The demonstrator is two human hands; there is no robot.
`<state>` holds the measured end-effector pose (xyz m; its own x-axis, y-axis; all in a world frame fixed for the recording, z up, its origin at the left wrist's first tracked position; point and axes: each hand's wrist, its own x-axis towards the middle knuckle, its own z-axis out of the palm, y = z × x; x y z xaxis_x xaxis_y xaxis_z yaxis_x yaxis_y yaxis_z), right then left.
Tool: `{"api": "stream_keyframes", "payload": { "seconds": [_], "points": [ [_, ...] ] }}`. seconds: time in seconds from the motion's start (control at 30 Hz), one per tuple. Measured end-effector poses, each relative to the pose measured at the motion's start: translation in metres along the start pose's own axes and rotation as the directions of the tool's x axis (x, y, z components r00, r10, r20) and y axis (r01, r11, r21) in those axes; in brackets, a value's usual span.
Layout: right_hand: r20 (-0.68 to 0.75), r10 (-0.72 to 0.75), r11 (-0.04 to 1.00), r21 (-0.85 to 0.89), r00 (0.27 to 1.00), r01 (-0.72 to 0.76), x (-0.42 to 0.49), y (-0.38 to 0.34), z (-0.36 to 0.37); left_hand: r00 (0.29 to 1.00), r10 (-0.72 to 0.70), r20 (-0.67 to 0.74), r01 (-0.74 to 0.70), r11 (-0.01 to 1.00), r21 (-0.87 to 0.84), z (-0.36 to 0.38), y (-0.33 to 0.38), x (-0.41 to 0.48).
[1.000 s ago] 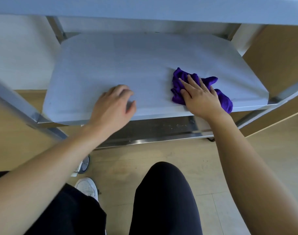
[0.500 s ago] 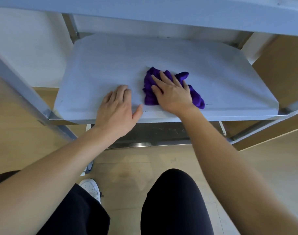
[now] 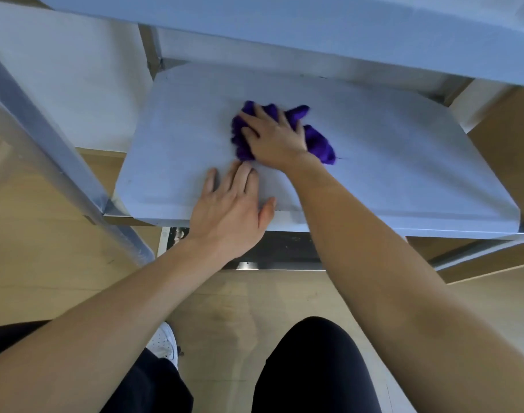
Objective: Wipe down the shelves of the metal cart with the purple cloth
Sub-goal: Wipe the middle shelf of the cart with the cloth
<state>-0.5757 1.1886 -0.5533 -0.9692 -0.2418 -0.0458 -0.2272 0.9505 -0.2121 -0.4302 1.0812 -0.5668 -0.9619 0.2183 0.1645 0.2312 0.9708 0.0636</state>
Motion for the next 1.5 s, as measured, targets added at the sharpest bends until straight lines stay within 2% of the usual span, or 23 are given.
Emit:
{"api": "stream_keyframes", "payload": {
  "seconds": [0.07, 0.17, 0.27, 0.37, 0.47, 0.53, 0.6, 0.67, 0.77, 0.83, 0.9, 1.03, 1.2, 1.27, 1.33, 1.37, 1.43, 1.5],
  "points": [
    [0.011, -0.052, 0.999, -0.002, 0.999, 0.052, 0.011, -0.004, 0.002, 1.0, -0.005, -0.014, 0.005, 1.0, 0.009, 0.0, -0.002, 0.0],
    [-0.052, -0.018, 1.0, -0.011, 0.998, 0.017, 0.015, 0.029, 0.0, 1.0, 0.017, -0.023, -0.017, 1.0, 0.003, -0.002, -0.004, 0.001],
    [-0.12, 0.135, 0.991, 0.005, 0.983, -0.135, 0.017, 0.084, -0.012, 0.999, 0.035, -0.021, -0.035, 0.999, 0.004, -0.004, -0.004, 0.0],
    [-0.113, 0.374, 0.927, 0.057, 0.92, -0.37, 0.016, 0.129, -0.027, 0.999, 0.036, 0.006, -0.036, 0.999, 0.017, -0.004, -0.005, 0.0],
    [-0.112, 0.497, 0.868, 0.077, 0.861, -0.491, 0.029, 0.122, -0.025, 0.999, 0.029, 0.029, -0.03, 0.999, 0.029, -0.003, -0.003, 0.002],
    [-0.133, 0.416, 0.909, 0.07, 0.9, -0.41, 0.04, 0.088, -0.017, 0.999, 0.032, 0.028, -0.032, 0.999, 0.021, -0.001, -0.002, 0.003],
    [-0.13, 0.2, 0.98, 0.015, 0.971, -0.2, 0.048, 0.043, -0.005, 0.999, 0.029, 0.022, -0.029, 0.999, 0.015, 0.001, -0.002, 0.004],
    [-0.076, 0.028, 0.999, -0.013, 0.997, -0.029, 0.05, 0.003, 0.005, 1.0, 0.022, 0.02, -0.022, 1.0, 0.012, 0.001, -0.002, 0.004],
    [-0.035, -0.05, 0.999, 0.014, 0.998, 0.051, 0.055, -0.005, 0.006, 0.999, 0.03, 0.027, -0.031, 0.999, 0.01, 0.001, -0.001, 0.004],
    [-0.087, -0.057, 0.998, -0.008, 0.995, 0.056, 0.057, 0.021, 0.003, 0.999, 0.043, 0.019, -0.043, 0.999, 0.013, 0.0, -0.001, 0.003],
    [-0.139, 0.031, 0.999, -0.016, 0.99, -0.034, 0.063, 0.061, -0.005, 0.999, 0.047, 0.019, -0.047, 0.999, 0.015, -0.001, -0.002, 0.002],
    [-0.151, 0.319, 0.948, 0.045, 0.936, -0.315, 0.072, 0.131, -0.022, 0.998, 0.059, 0.038, -0.06, 0.998, 0.023, 0.0, -0.003, 0.003],
    [-0.144, 0.48, 0.877, 0.066, 0.865, -0.476, 0.097, 0.111, -0.02, 0.998, 0.062, 0.028, -0.061, 0.998, -0.004, 0.001, -0.003, 0.005],
    [-0.154, 0.373, 0.927, 0.024, 0.915, -0.374, 0.108, 0.078, -0.014, 0.998, 0.057, 0.026, -0.057, 0.998, -0.016, 0.002, -0.002, 0.006],
    [-0.126, 0.134, 0.989, -0.038, 0.983, -0.14, 0.113, 0.034, -0.004, 0.998, 0.053, 0.023, -0.053, 0.998, -0.023, 0.003, -0.002, 0.006],
    [-0.095, 0.034, 0.997, -0.063, 0.995, -0.04, 0.112, 0.013, 0.003, 0.998, 0.054, 0.023, -0.053, 0.998, -0.026, 0.003, -0.002, 0.006],
    [-0.043, -0.051, 0.997, -0.06, 0.998, 0.048, 0.109, -0.011, 0.009, 0.998, 0.058, 0.02, -0.057, 0.998, -0.022, 0.003, -0.002, 0.006],
    [-0.059, -0.061, 0.997, -0.042, 0.996, 0.058, 0.108, -0.001, 0.005, 0.998, 0.058, 0.03, -0.057, 0.998, -0.017, 0.002, -0.001, 0.005]
  ]
}}
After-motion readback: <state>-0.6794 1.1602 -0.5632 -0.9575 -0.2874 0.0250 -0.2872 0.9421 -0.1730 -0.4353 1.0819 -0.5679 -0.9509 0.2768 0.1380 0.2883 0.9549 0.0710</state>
